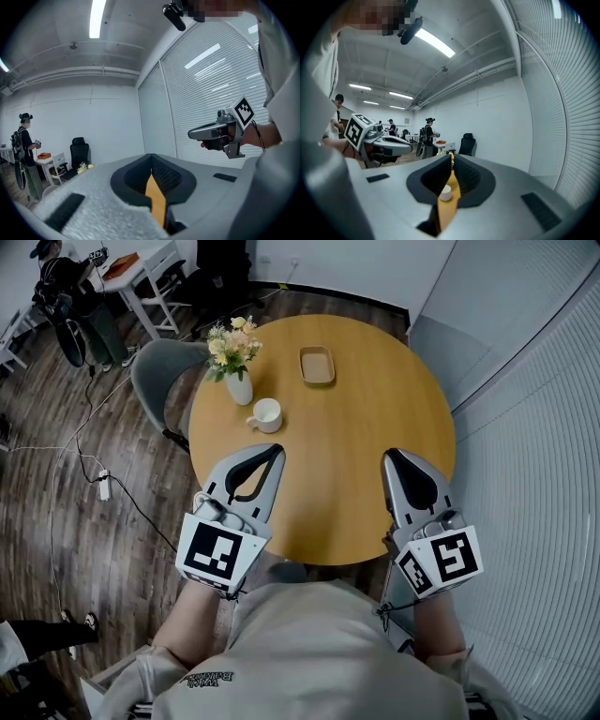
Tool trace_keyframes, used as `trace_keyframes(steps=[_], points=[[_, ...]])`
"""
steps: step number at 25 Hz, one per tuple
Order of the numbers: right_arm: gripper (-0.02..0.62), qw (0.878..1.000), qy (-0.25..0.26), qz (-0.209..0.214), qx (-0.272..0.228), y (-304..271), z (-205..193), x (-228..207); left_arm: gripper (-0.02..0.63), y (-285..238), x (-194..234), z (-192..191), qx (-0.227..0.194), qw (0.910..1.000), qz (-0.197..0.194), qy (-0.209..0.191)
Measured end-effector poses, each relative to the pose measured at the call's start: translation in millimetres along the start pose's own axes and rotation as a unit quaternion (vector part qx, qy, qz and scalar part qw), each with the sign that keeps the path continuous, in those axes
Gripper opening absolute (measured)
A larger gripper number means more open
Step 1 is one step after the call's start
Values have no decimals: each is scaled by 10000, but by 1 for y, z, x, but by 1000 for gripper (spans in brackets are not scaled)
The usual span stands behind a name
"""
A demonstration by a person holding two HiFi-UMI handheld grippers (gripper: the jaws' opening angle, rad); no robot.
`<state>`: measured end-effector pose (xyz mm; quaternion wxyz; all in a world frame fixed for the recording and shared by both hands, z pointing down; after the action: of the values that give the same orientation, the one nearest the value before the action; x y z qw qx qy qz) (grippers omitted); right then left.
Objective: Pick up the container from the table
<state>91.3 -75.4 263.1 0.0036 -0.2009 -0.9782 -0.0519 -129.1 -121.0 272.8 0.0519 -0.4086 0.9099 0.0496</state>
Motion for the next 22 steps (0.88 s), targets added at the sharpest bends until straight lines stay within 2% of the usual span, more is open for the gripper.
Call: trace_keyframes(steps=[7, 11, 16, 20, 22], points=[[38, 9998, -42, -151, 90, -17, -11, -2, 21, -12, 17, -12, 42, 9999, -105, 127], [38, 9999, -86, -90, 62, -16, -11, -8, 21, -15, 18, -17, 103, 9999, -90, 87], [38, 9998, -182, 44, 21, -16, -12, -19, 21, -22, 15, -16, 160, 9999, 11, -43], [38, 9997, -220, 132, 55, -20, -17, -31, 21, -29, 12, -12, 241, 9993, 242, 124], [38, 9995, -256, 159, 11, -21, -20, -38, 21, -32, 9, -17, 283, 9993, 247, 34]])
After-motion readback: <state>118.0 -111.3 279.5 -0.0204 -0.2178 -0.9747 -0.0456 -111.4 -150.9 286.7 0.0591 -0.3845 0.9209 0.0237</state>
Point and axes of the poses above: the fingertips, and each gripper's own axes: y backward along the fingers, x to its left, z out of its top, the point moved 7 cm from there along y, backward along the fingers, and after that the axes turned 11 degrees about -x, right-handed, at the moved point
